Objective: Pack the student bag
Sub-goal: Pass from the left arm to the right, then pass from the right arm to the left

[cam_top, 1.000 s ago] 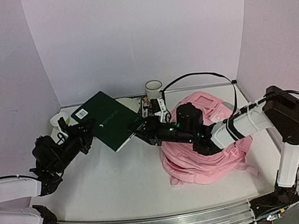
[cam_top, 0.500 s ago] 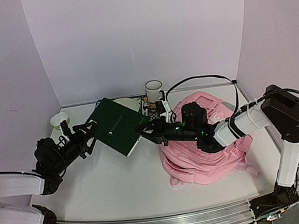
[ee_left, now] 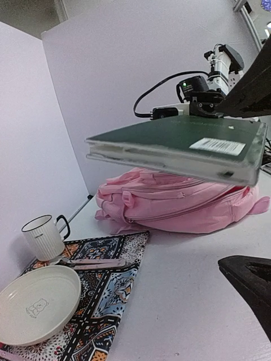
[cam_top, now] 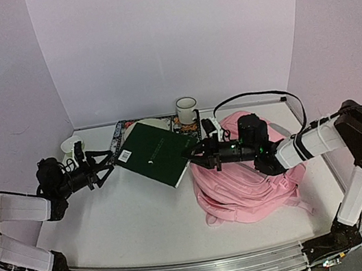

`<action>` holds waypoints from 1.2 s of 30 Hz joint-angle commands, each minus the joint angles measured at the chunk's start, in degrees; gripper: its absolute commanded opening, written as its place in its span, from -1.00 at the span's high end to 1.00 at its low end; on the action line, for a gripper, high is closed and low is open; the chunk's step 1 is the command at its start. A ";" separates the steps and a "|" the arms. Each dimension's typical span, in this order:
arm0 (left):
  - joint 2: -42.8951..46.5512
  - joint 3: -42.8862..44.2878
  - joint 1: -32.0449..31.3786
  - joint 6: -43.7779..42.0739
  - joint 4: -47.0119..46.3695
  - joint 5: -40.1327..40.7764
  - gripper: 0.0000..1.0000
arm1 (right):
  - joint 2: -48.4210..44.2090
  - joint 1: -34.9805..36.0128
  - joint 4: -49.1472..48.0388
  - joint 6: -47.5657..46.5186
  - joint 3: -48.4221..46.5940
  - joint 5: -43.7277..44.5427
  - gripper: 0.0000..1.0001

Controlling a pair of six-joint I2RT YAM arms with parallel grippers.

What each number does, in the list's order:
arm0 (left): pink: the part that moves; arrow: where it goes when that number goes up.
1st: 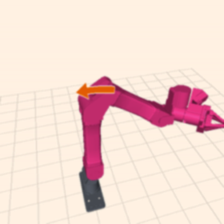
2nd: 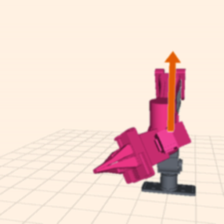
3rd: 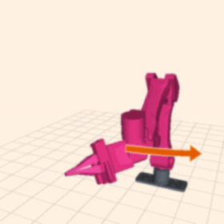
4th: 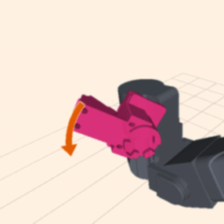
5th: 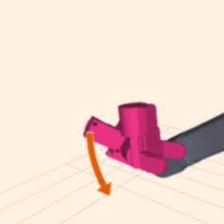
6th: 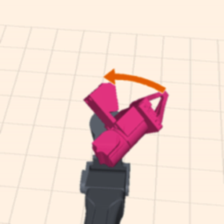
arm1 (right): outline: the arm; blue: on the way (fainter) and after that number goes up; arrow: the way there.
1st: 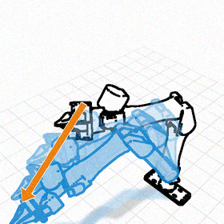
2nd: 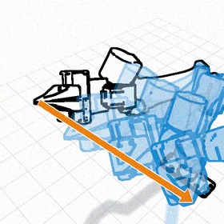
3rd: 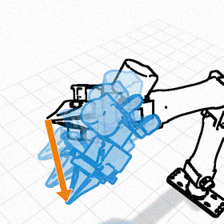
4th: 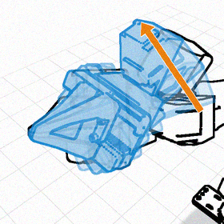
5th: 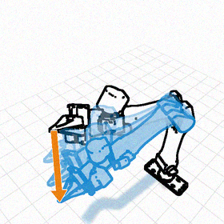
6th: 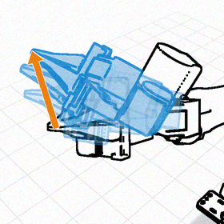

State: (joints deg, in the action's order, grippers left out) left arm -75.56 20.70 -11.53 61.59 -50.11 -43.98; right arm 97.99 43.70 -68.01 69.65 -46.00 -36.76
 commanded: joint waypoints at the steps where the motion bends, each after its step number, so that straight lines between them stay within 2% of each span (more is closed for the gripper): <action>1: -0.18 4.70 0.75 -5.93 5.60 -9.02 -0.72 | -7.08 -0.08 -3.64 -3.19 -2.23 -8.82 1.00; 5: 1.75 6.63 0.86 -5.53 6.37 -13.19 -0.76 | -9.46 -0.10 7.54 -9.08 -4.26 -11.09 1.00; 9: 2.65 8.76 0.78 -4.03 6.59 -19.03 -0.77 | -10.57 -0.09 12.64 -11.70 -5.51 -12.87 1.00; 15: 2.61 9.69 -0.05 -2.74 6.58 -23.68 -0.77 | -10.27 -0.02 12.82 -12.08 -6.54 -14.92 1.00; 22: -1.51 8.58 -1.41 -2.82 6.56 -22.78 -0.75 | -9.97 -0.01 12.71 -12.07 -8.14 -17.21 1.00; 28: -2.73 11.60 -4.82 -2.99 6.59 -23.92 -0.73 | -9.45 0.17 12.73 -11.88 -8.34 -18.44 1.00; 30: -3.09 12.83 -6.30 -3.05 6.63 -25.34 -0.66 | -9.16 0.26 12.73 -11.98 -8.54 -18.99 1.00; 36: -2.66 12.94 -6.84 -2.31 6.65 -27.29 -0.13 | -8.11 0.30 13.71 -13.29 -9.31 -21.00 1.00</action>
State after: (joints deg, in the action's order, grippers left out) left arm -78.89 31.97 -18.42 58.92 -42.33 -68.55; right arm 91.05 43.70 -48.30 58.69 -50.63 -53.25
